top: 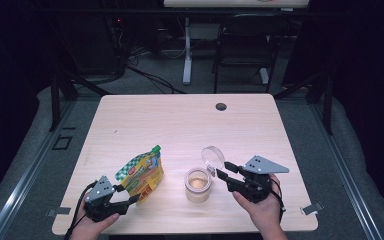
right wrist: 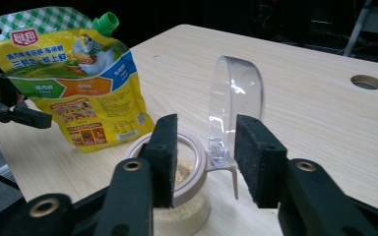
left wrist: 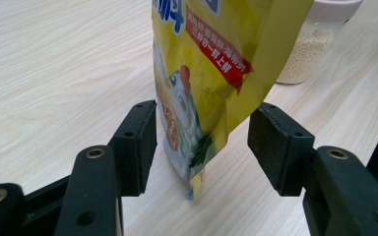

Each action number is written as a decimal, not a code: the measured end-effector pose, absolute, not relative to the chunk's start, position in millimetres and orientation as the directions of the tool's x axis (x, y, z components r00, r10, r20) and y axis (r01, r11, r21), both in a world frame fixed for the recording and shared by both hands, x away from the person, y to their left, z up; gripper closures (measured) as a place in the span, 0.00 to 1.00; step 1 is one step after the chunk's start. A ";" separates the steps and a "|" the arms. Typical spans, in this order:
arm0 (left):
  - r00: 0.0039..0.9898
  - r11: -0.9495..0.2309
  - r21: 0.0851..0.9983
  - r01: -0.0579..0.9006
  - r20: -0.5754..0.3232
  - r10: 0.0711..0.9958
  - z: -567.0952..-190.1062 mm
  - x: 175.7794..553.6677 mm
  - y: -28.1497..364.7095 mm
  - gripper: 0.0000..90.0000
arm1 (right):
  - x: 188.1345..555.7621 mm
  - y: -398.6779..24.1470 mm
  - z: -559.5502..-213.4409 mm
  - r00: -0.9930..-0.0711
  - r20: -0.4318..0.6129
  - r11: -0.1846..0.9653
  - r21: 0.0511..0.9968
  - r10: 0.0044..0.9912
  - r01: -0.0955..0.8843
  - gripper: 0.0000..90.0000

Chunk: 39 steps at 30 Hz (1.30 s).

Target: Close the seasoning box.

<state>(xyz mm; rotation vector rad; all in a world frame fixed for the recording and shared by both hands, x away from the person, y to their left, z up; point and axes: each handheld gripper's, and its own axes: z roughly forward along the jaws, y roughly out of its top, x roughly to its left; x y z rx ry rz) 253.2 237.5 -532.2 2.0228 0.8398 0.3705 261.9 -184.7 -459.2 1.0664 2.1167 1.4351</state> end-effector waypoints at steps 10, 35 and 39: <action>0.731 -0.368 0.834 0.411 -0.061 0.680 -531.3 253.2 238.3 0.51 | 263.3 -193.9 -458.3 -0.626 0.113 0.180 0.905 0.772 0.385 0.75; 0.719 -0.349 0.835 0.424 -0.077 0.690 -531.7 252.6 239.5 0.51 | 280.0 -210.7 -483.4 -0.554 0.115 0.161 0.891 0.825 0.424 0.92; 0.727 -0.356 0.836 0.418 -0.073 0.682 -532.3 252.5 238.1 0.51 | 282.9 -212.1 -485.8 -0.551 0.118 0.156 0.892 0.826 0.425 0.93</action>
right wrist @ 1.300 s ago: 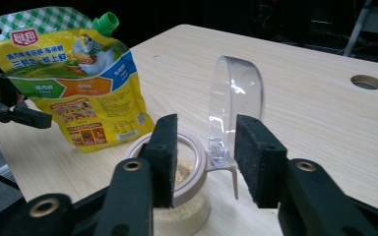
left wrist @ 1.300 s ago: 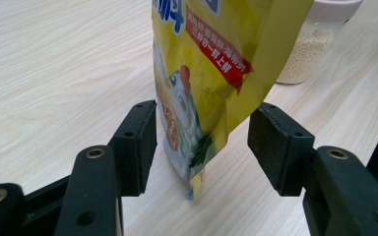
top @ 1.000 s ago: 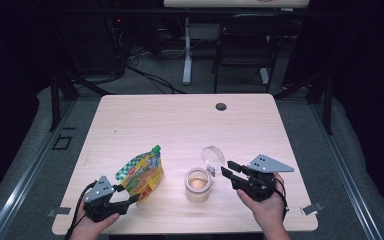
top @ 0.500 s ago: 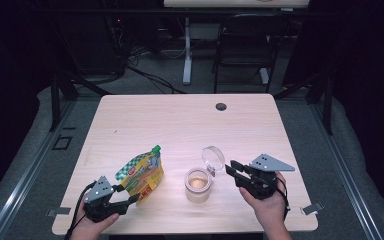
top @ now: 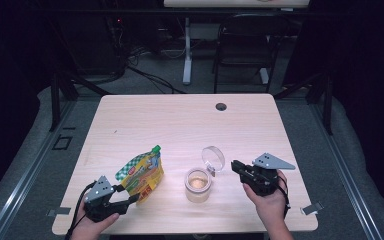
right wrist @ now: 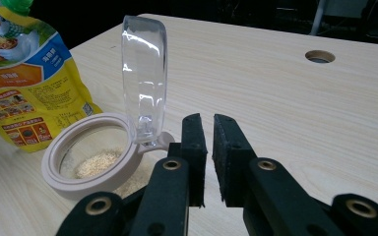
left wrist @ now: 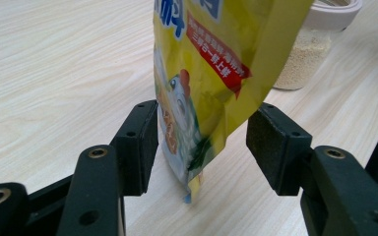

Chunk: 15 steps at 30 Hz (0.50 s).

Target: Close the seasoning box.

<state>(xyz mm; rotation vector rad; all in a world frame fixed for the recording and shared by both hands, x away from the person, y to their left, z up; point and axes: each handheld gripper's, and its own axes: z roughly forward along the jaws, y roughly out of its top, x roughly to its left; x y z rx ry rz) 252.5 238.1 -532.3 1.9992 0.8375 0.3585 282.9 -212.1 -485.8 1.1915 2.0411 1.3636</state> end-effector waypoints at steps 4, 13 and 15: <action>0.730 -0.359 0.837 0.414 -0.070 0.680 -532.0 252.0 238.7 0.52 | 284.4 -209.9 -488.0 -0.549 0.116 0.157 0.892 0.828 0.425 0.92; 0.733 -0.366 0.833 0.416 -0.069 0.677 -532.5 250.8 240.5 0.56 | 291.8 -203.9 -490.8 -0.553 0.108 0.168 0.889 0.826 0.426 0.92; 0.730 -0.357 0.835 0.418 -0.074 0.680 -533.1 250.3 240.4 0.57 | 293.0 -203.0 -490.9 -0.553 0.107 0.171 0.888 0.826 0.428 0.92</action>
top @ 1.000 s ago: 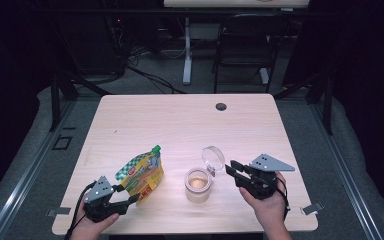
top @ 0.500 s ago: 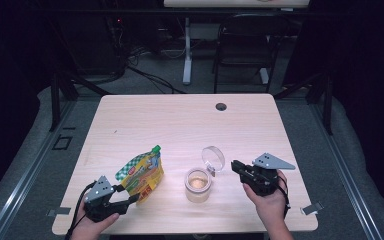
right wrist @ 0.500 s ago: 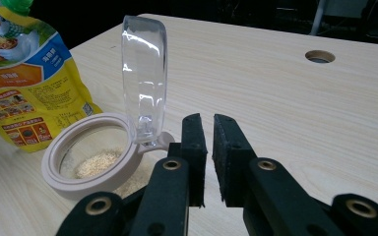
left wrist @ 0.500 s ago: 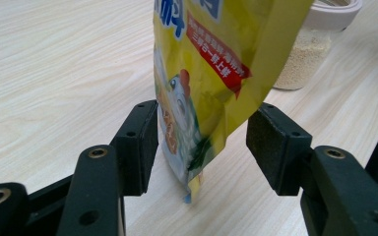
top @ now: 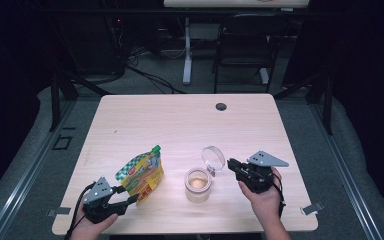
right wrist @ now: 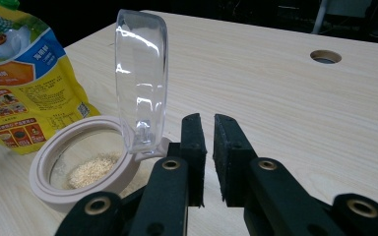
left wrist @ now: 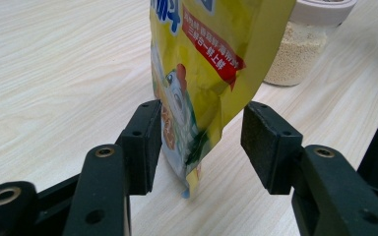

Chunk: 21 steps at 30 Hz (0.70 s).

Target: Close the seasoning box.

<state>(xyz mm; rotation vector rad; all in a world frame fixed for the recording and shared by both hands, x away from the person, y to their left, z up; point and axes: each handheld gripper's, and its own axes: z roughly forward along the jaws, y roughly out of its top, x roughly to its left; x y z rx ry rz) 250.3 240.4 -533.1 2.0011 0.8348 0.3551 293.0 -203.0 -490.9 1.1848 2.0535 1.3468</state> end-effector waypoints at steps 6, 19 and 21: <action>0.728 -0.368 0.829 0.421 -0.067 0.682 -533.3 249.2 241.4 0.57 | 298.2 -200.1 -492.8 -0.553 0.118 0.166 0.885 0.825 0.436 0.92; 0.716 -0.362 0.828 0.428 -0.066 0.695 -535.5 247.5 242.4 0.55 | 301.3 -192.9 -492.9 -0.561 0.117 0.171 0.884 0.819 0.435 0.92; 0.718 -0.361 0.829 0.427 -0.068 0.692 -535.4 247.3 242.2 0.55 | 301.3 -192.3 -492.6 -0.562 0.118 0.171 0.884 0.819 0.435 0.92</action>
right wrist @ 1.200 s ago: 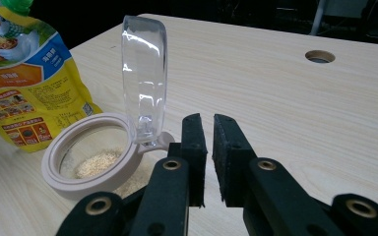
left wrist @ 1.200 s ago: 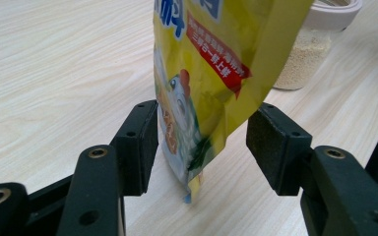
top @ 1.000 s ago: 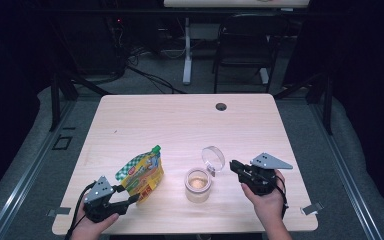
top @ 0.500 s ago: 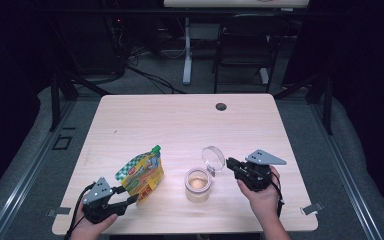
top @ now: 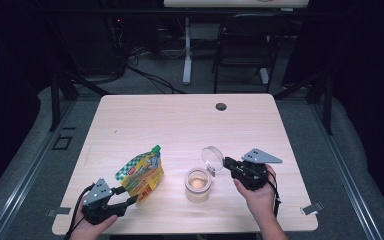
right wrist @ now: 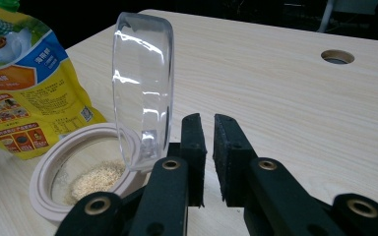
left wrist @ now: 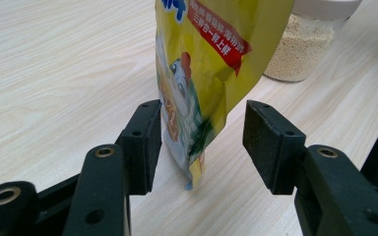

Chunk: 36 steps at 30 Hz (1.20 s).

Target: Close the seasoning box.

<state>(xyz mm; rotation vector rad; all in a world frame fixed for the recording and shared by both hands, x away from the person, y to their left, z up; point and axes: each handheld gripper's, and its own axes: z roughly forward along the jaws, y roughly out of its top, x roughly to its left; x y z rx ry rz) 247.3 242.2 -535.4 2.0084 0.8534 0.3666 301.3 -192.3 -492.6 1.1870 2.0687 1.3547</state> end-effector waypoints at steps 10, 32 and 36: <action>0.716 -0.356 0.830 0.429 -0.072 0.694 -536.6 247.5 242.5 0.55 | 301.1 -188.9 -492.6 -0.566 0.118 0.171 0.886 0.816 0.431 0.92; 0.720 -0.356 0.832 0.427 -0.074 0.690 -536.4 247.5 242.7 0.55 | 294.0 -176.0 -492.2 -0.602 0.091 0.212 0.886 0.793 0.413 0.91; 0.722 -0.365 0.829 0.424 -0.065 0.689 -536.2 247.6 242.8 0.55 | 289.4 -168.5 -494.0 -0.624 0.081 0.237 0.881 0.777 0.410 0.91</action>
